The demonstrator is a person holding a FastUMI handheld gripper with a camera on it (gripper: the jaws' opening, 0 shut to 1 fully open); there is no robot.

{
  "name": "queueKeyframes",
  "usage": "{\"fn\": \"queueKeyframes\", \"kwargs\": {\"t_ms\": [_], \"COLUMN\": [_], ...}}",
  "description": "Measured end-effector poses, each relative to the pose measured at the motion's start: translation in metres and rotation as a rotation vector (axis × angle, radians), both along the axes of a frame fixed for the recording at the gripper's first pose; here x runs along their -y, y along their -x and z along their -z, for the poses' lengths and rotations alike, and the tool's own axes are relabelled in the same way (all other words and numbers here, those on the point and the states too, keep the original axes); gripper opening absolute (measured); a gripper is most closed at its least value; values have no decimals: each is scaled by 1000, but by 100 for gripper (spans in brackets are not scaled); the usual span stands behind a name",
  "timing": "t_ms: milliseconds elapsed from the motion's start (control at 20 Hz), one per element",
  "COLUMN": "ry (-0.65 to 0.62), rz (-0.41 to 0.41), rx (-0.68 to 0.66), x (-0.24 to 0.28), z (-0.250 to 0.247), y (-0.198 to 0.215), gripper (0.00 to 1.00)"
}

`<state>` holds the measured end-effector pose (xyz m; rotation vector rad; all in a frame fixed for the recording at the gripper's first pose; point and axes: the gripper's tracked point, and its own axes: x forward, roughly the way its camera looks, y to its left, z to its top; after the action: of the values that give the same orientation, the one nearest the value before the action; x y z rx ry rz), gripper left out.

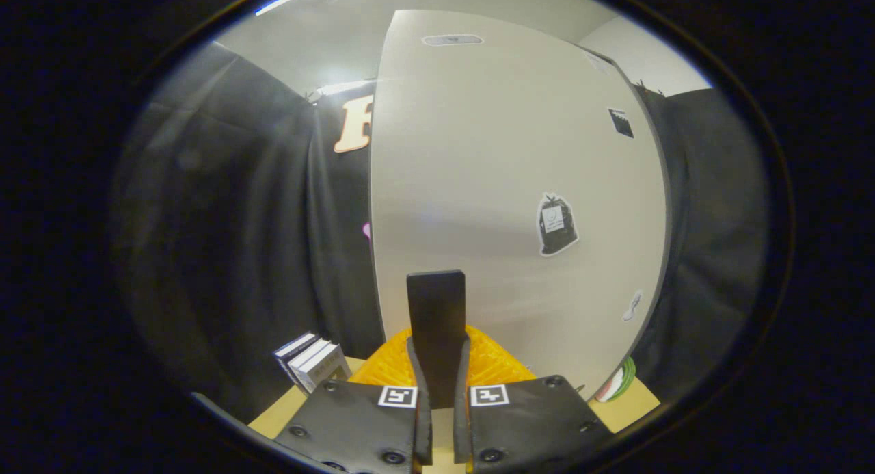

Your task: Open the shoe cabinet door, grab the shoes and put them into the shoe cabinet, then close the shoe cabinet door.

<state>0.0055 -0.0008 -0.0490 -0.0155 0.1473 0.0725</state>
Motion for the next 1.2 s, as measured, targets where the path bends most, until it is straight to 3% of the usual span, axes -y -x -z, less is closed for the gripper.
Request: {"fn": "queueKeyframes", "kwargs": {"t_ms": [600, 850, 1200], "ry": [-25, -34, 17], "rz": [-112, -96, 1], "rx": [-26, -29, -8], "x": [75, 117, 174], "z": [-15, -20, -27], "y": [95, 126, 149], "gripper": [14, 13, 12]}}
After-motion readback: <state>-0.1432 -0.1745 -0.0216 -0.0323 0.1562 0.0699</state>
